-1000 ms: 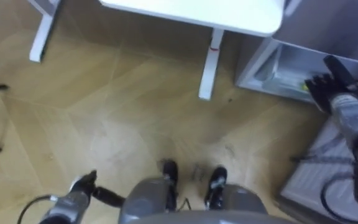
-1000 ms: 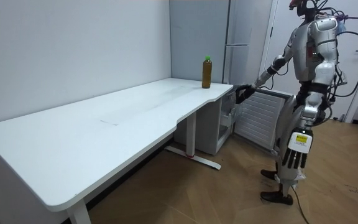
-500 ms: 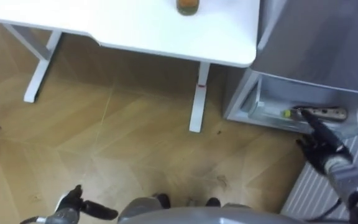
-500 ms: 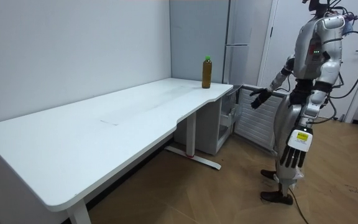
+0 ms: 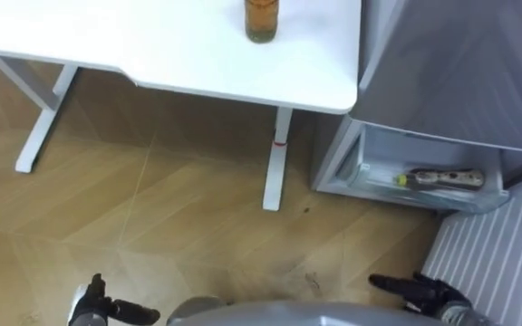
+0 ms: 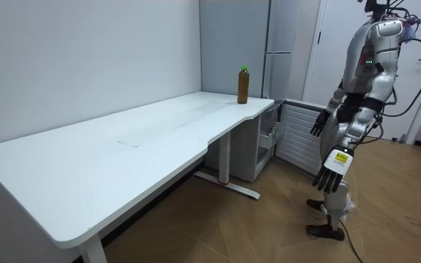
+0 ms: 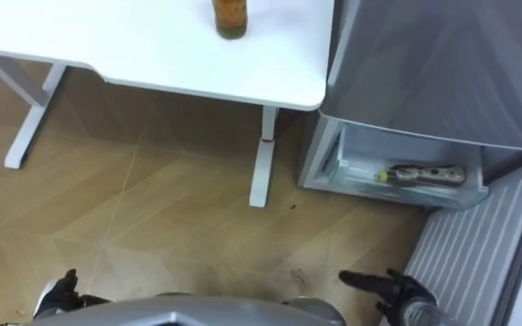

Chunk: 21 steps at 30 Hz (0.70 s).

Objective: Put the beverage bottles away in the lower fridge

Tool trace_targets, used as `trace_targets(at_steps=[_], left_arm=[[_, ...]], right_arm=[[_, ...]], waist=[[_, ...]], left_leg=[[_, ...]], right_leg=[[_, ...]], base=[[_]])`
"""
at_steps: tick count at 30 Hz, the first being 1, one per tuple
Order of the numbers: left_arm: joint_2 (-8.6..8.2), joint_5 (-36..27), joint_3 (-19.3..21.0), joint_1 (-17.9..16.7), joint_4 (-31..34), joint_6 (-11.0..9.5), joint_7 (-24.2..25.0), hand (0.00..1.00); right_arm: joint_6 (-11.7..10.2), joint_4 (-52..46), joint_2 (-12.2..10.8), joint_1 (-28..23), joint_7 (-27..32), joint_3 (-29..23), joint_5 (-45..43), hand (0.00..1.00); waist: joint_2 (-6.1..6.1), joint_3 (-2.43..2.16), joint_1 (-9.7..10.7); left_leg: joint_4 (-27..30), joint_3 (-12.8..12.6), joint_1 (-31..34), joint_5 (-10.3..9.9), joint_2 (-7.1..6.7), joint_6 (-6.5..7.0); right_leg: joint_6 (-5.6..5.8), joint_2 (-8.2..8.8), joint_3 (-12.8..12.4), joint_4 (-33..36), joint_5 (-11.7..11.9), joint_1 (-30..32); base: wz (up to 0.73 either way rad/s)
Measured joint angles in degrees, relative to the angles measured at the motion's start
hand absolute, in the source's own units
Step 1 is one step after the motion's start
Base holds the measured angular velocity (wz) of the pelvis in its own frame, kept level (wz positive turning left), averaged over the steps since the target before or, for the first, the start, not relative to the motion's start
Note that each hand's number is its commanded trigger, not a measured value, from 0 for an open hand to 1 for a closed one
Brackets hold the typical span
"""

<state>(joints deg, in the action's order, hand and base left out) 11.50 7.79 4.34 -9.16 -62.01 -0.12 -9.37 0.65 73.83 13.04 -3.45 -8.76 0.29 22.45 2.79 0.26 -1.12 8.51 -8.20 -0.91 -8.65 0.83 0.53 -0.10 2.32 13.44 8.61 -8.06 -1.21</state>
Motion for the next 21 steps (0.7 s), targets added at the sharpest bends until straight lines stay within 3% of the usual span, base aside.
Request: trace_targets(at_steps=[6,14,21], left_arm=[[-0.73,4.2,0.2,-1.2,-0.1,-0.1,0.0,0.0],[-1.98,4.1,0.2,-1.9,-0.1,1.2,0.0,0.0],[-2.1,-2.8,0.5,-0.7,0.3,1.3,-1.3,0.0]], right_arm=[[-1.3,0.0,-1.6,-2.6,1.3,-0.5,-5.2,0.0],[-0.7,0.0,-2.3,-4.5,2.3,-1.7,-5.1,0.0],[-0.6,0.3,-3.1,-3.9,5.0,-2.1,-5.2,0.0]], waist=[[-0.29,0.11,0.9],[-0.55,0.0,1.2],[-0.86,0.04,2.6]], left_leg=[[-0.1,-0.9,-2.5,-1.2,0.45,-0.38],[-0.2,-1.1,-4.9,-2.0,0.47,-0.44],[0.0,-1.0,-5.6,-2.6,0.59,-0.44]], right_leg=[[0.01,-0.57,-1.0,-1.0,-0.2,-2.8],[0.14,-0.82,-2.6,-0.7,-0.8,-4.0],[0.17,-1.23,-3.8,-0.9,-0.9,-4.7]], base=[[-0.1],[-0.1],[-0.07]])
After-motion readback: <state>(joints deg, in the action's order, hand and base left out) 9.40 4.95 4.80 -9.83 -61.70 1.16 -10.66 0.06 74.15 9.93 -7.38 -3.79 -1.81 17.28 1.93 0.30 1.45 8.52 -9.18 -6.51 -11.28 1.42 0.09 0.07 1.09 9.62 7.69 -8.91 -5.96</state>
